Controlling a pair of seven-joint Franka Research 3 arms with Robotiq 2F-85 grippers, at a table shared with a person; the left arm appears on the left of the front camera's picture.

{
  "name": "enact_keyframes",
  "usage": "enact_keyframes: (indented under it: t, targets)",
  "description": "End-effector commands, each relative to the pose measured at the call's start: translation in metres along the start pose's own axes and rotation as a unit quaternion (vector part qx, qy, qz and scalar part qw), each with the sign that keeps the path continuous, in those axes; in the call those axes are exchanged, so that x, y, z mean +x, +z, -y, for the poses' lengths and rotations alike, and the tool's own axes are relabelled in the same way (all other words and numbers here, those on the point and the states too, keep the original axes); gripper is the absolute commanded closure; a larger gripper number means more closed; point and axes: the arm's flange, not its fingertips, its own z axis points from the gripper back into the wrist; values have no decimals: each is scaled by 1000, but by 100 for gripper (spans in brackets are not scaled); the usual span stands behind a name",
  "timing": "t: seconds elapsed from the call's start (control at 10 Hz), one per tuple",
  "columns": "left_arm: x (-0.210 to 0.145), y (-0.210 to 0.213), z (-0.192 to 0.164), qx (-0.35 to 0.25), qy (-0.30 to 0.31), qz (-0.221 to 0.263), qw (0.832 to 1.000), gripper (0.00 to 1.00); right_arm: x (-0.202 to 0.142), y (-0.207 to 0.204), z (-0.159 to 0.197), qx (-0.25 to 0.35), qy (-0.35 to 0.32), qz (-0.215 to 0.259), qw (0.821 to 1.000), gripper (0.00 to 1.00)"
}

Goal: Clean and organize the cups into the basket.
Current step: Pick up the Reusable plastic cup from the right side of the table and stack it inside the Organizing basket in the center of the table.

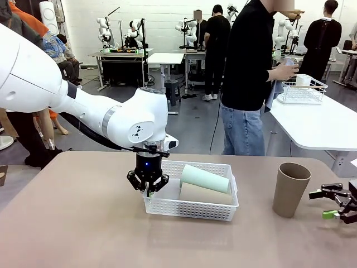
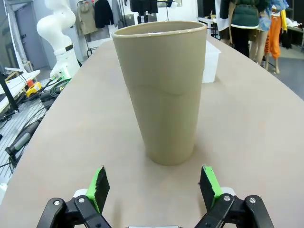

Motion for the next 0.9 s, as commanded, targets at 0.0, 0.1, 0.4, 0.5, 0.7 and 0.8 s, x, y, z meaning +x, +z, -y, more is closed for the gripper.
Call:
enact_keyframes:
  t: [0.0, 0.1, 0.4, 0.5, 0.7, 0.8]
  targets:
    - [-1, -4, -1, 5, -4, 0, 1000, 100, -6, -12, 1, -2, 13, -1, 1000, 0]
    - [-1, -4, -1, 5, -4, 0, 1000, 100, -5, -16, 2, -1, 14, 1, 1000, 0]
    - [-1, -4, -1, 5, -4, 0, 1000, 100, 6, -25, 0, 1, 22, 15, 1000, 0]
    - [-1, -4, -1, 5, -4, 0, 1000, 100, 9, -28, 1, -5, 26, 19, 999, 0]
    - [-1, -4, -1, 5, -4, 0, 1000, 100, 10, -36, 6, -15, 23, 24, 999, 0]
    - [-1, -4, -1, 5, -4, 0, 1000, 100, 9, -39, 10, -20, 23, 24, 999, 0]
